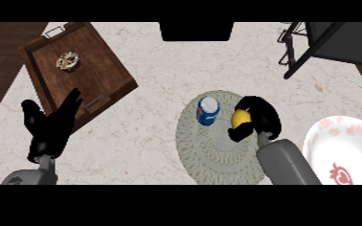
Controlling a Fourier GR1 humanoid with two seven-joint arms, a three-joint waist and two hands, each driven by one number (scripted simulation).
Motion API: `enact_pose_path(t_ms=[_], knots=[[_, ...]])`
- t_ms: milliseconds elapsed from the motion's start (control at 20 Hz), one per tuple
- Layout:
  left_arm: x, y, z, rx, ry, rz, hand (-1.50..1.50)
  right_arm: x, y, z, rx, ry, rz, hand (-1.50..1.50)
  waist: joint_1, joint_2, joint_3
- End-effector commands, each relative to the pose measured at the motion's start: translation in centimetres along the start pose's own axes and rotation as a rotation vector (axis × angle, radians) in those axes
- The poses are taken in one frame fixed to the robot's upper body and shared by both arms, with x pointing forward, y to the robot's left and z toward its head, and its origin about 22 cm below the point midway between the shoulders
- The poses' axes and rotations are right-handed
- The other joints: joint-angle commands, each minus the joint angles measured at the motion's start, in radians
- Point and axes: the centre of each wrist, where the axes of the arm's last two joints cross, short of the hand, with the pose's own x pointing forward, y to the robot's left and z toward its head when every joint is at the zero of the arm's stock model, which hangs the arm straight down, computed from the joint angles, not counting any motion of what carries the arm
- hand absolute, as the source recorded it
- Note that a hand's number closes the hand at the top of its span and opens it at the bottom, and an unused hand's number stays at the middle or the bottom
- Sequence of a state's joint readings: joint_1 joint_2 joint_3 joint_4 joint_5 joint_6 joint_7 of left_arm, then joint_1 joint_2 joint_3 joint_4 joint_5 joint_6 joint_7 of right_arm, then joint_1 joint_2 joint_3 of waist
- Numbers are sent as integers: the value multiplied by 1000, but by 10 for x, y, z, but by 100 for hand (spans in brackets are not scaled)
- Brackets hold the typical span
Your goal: Pick the lemon from the placemat and place it in the tiered shelf
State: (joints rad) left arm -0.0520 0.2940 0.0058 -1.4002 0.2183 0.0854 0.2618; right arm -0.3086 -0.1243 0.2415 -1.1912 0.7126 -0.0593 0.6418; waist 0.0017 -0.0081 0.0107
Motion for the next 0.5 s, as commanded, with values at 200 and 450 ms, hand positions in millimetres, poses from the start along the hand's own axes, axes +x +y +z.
enact_pose_path(t_ms=[200, 450], knots=[[-16, -11, 2, -15, 77, 19, 0, -48, -102, -17, 40, -330, 52, 150, -9, 8, -10], [-31, -6, 6, -17, 97, 27, 0, -25, -167, 12, -166, -458, -29, 150, -24, 1, -12]])
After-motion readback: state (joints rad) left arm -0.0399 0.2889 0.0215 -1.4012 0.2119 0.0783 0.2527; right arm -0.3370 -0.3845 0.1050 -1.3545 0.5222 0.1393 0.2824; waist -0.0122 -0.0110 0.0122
